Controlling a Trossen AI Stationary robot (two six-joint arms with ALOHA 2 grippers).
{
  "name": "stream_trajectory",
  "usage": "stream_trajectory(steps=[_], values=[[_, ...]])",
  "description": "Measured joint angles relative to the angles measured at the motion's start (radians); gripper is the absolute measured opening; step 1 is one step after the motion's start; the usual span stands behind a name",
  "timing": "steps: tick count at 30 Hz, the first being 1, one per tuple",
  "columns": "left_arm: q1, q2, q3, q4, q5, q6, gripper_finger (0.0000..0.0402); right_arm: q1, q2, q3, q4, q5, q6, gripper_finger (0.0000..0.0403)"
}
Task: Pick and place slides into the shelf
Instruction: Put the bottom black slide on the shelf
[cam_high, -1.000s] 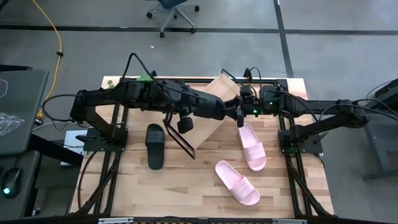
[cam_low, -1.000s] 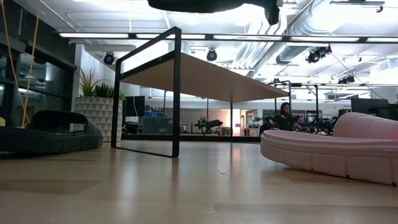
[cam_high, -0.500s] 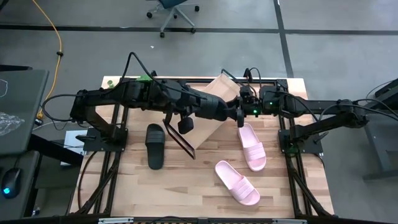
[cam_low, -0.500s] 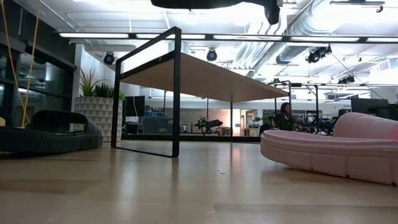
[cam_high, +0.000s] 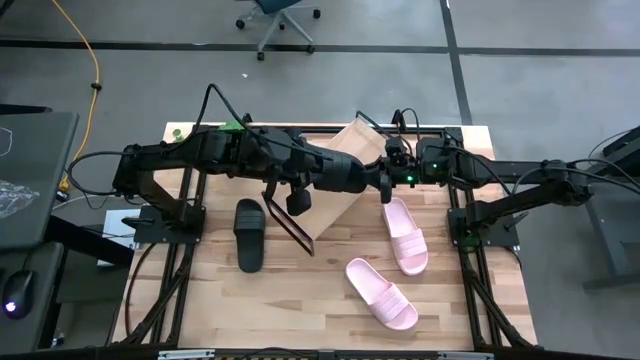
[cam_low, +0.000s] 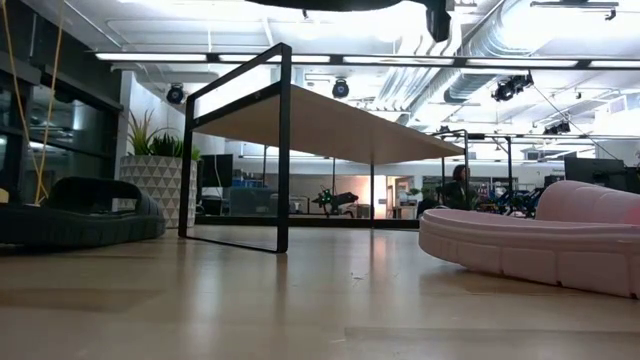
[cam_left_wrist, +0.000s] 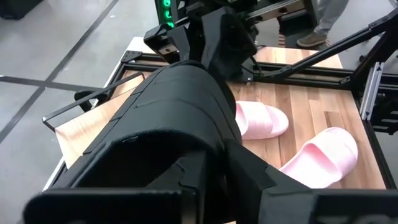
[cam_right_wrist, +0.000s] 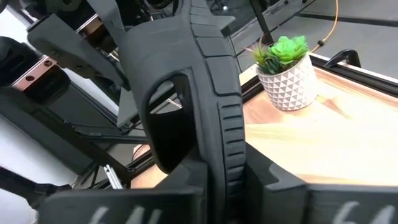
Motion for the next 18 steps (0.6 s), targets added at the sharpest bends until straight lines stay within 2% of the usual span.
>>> stream_trajectory(steps=[6, 12, 18], values=[[0.000, -0.001, 0.000, -0.002, -0.018, 0.001, 0.0087, 0.000, 0.000, 0.000, -0.001, 0.013, -0.004, 0.0017], [0.001, -0.001, 0.000, -0.007, -0.059, 0.031, 0.0123, 0.000, -0.004, 0.000, -0.077, 0.083, 0.045, 0.0018], [0.035, -0.001, 0.000, -0.006, -0.049, 0.052, 0.0147, 0.000, -0.020, -0.001, -0.118, 0.136, 0.062, 0.0017]])
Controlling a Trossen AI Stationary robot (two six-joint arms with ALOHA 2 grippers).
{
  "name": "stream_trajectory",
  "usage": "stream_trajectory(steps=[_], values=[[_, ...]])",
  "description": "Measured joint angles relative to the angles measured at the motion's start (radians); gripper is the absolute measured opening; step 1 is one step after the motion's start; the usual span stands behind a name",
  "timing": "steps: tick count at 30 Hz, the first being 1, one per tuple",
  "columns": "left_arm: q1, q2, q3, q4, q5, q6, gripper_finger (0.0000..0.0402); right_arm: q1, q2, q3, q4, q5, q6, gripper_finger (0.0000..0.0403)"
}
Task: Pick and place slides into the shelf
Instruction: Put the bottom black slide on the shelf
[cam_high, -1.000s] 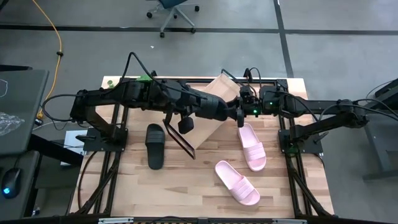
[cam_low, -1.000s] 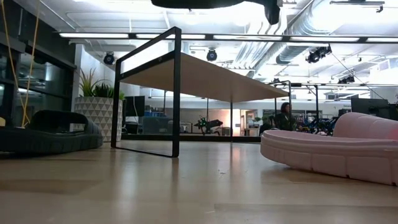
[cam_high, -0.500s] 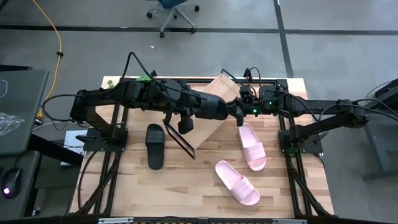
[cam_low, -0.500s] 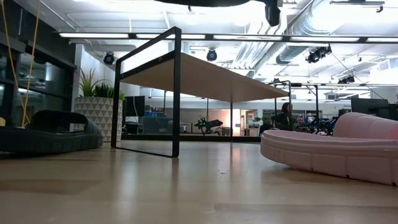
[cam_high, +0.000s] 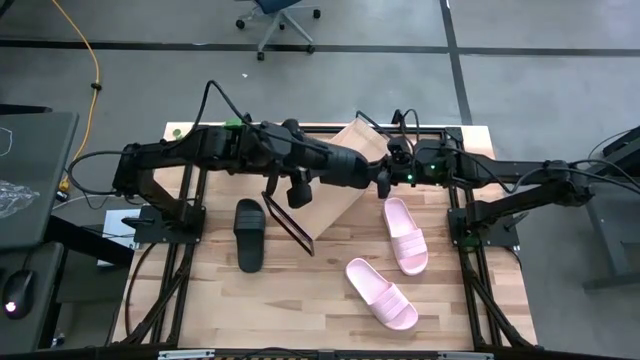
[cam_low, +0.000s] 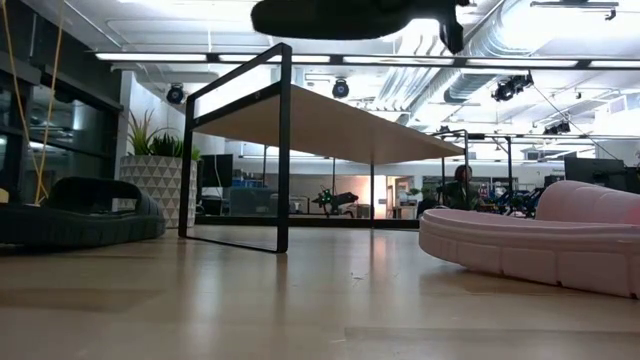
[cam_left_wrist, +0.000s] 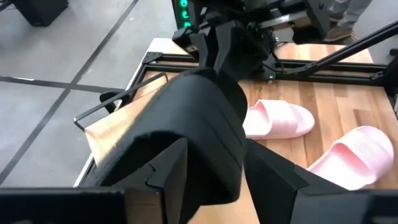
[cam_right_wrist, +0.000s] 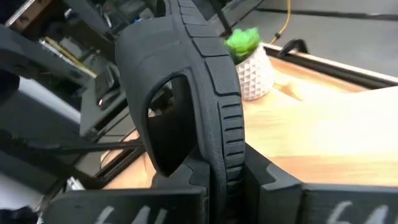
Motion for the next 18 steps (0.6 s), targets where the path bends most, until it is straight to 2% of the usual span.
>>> stream_trajectory(steps=[7, 12, 18], values=[[0.013, 0.000, 0.000, 0.001, -0.001, 0.024, 0.0145, -0.018, -0.079, 0.000, -0.101, 0.130, 0.004, 0.0016], [0.013, 0.000, 0.000, 0.000, -0.010, 0.057, 0.0135, -0.054, -0.125, 0.000, -0.133, 0.140, 0.098, 0.0016], [0.013, 0.000, 0.000, -0.004, -0.011, 0.072, 0.0128, -0.080, -0.111, 0.000, -0.190, 0.137, 0.184, 0.0016]])
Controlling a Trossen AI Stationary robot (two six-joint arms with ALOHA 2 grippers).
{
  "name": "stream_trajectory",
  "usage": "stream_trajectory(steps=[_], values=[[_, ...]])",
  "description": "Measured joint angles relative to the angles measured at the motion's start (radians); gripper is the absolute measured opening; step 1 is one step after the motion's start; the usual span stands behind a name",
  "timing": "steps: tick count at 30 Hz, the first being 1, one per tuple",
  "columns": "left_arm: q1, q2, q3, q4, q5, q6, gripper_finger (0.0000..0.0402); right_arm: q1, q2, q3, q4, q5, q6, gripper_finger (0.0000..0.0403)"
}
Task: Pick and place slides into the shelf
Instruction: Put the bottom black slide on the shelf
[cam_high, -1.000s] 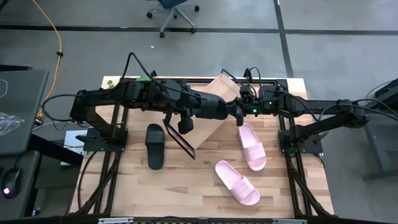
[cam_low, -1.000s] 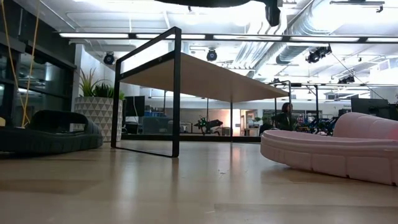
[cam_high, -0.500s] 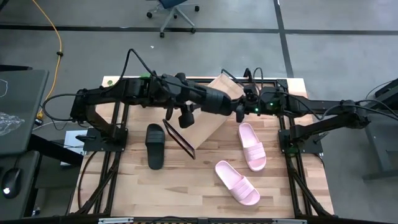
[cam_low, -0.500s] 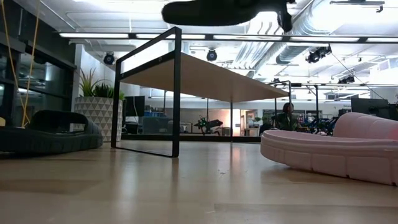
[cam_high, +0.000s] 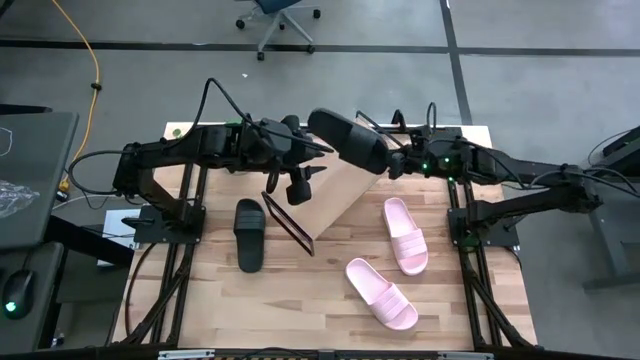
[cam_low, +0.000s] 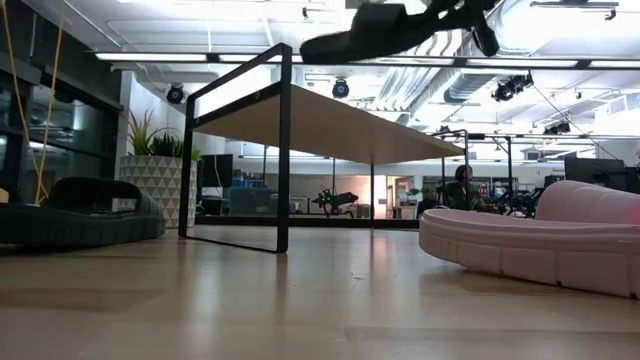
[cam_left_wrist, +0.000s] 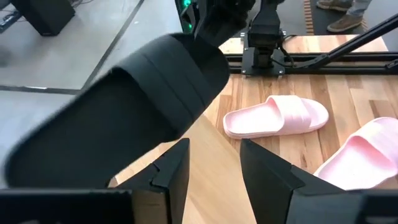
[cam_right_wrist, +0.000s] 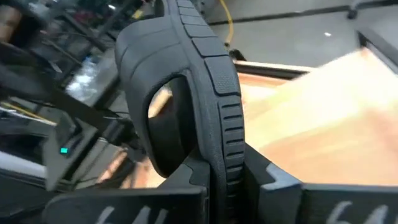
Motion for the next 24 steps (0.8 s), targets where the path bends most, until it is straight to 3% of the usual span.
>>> stream_trajectory(steps=[9, 24], values=[[-0.002, 0.000, 0.000, -0.028, -0.001, 0.007, 0.0128, -0.099, -0.045, 0.000, -0.024, -0.053, 0.016, 0.0016], [-0.002, 0.000, 0.000, -0.054, 0.000, 0.007, 0.0129, -0.272, -0.326, 0.000, -0.168, -0.086, 0.034, 0.0016]])
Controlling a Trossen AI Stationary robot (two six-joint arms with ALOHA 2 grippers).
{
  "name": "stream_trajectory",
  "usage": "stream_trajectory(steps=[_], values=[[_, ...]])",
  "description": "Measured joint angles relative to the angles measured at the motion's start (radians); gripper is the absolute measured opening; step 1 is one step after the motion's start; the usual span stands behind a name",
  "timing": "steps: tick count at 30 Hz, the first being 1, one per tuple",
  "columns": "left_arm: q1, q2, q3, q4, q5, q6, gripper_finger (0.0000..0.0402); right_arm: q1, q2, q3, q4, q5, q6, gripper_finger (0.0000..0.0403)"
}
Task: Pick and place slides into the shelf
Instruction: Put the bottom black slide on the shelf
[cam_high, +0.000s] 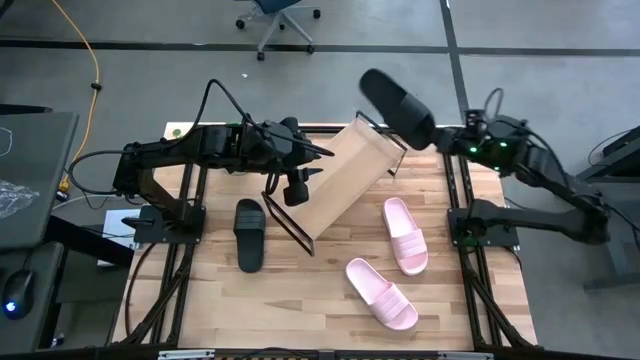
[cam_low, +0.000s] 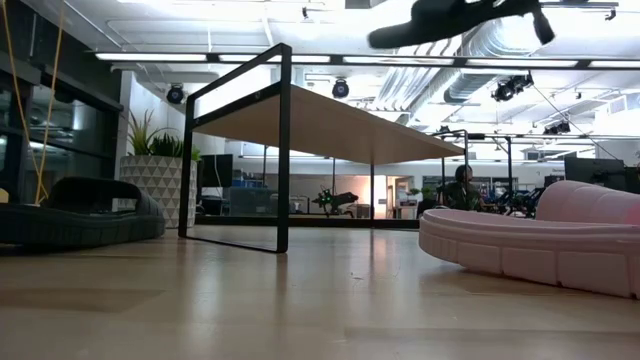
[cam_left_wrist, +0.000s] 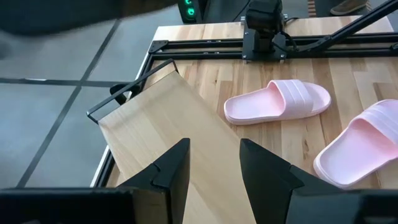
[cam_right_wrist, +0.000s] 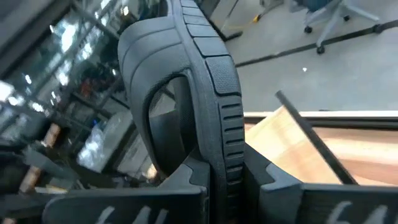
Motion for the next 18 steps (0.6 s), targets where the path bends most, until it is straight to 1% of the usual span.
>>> stream_trajectory(steps=[5, 7, 9, 11, 14, 18], values=[[0.000, 0.000, 0.000, 0.000, 0.000, 0.000, 0.0129, -0.008, -0.111, 0.000, -0.055, -0.012, 0.049, 0.0016], [0.000, 0.000, 0.000, 0.000, 0.000, 0.000, 0.0129, 0.000, -0.156, -0.036, -0.047, -0.021, 0.082, 0.0016], [0.000, 0.000, 0.000, 0.000, 0.000, 0.000, 0.0129, 0.011, -0.201, -0.101, -0.026, -0.026, 0.125, 0.0016], [0.000, 0.000, 0.000, 0.000, 0.000, 0.000, 0.0129, 0.021, -0.244, -0.184, 0.046, -0.028, 0.172, 0.0016], [0.000, 0.000, 0.000, 0.000, 0.000, 0.000, 0.0129, 0.038, -0.288, -0.289, 0.199, -0.029, 0.232, 0.0016], [0.000, 0.000, 0.000, 0.000, 0.000, -0.003, 0.0129, 0.059, -0.295, -0.390, 0.262, -0.026, 0.329, 0.0016]])
